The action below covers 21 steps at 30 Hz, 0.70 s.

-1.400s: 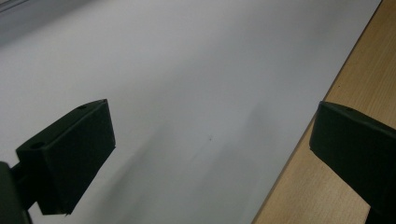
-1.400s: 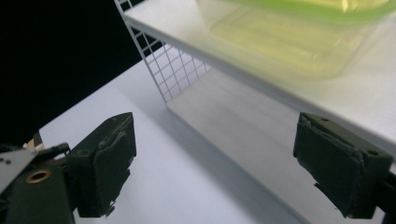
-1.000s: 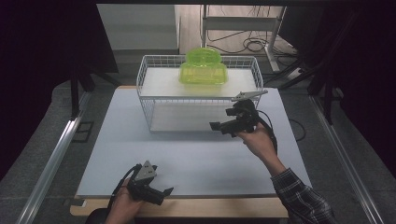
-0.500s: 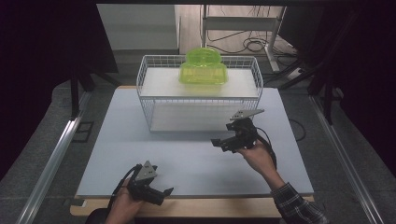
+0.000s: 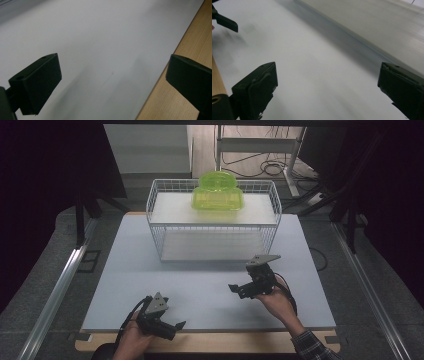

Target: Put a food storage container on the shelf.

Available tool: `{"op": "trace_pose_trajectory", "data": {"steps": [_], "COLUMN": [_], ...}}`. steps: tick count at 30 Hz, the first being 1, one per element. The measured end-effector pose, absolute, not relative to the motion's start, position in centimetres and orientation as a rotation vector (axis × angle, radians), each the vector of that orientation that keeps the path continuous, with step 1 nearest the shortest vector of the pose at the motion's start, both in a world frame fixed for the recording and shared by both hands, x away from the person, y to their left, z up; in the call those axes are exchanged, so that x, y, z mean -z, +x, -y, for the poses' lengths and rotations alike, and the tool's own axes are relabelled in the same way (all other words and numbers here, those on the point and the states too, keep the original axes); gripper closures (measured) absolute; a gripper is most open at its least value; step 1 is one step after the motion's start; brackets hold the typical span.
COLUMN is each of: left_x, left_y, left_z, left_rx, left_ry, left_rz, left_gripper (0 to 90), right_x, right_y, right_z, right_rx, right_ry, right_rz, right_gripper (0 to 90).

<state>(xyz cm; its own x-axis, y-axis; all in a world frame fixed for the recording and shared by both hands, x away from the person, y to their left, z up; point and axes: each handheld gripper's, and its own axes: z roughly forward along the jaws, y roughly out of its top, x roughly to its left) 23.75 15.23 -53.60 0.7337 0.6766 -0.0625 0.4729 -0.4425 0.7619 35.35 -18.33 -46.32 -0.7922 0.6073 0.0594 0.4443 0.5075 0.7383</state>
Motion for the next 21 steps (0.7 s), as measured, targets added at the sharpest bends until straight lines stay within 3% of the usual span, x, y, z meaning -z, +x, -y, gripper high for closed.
{"op": "trace_pose_trajectory", "data": {"steps": [21], "left_x": [53.6], "left_y": [23.7], "left_z": [-15.1], "left_rx": [-0.324], "left_ry": [2.135], "left_rz": [-0.849], "left_gripper": [0.0], "right_x": [51.8], "right_y": [34.0], "right_z": [19.3], "right_rx": [-1.008], "right_ry": [0.909], "right_rz": [-2.597], "right_gripper": [1.2]}}
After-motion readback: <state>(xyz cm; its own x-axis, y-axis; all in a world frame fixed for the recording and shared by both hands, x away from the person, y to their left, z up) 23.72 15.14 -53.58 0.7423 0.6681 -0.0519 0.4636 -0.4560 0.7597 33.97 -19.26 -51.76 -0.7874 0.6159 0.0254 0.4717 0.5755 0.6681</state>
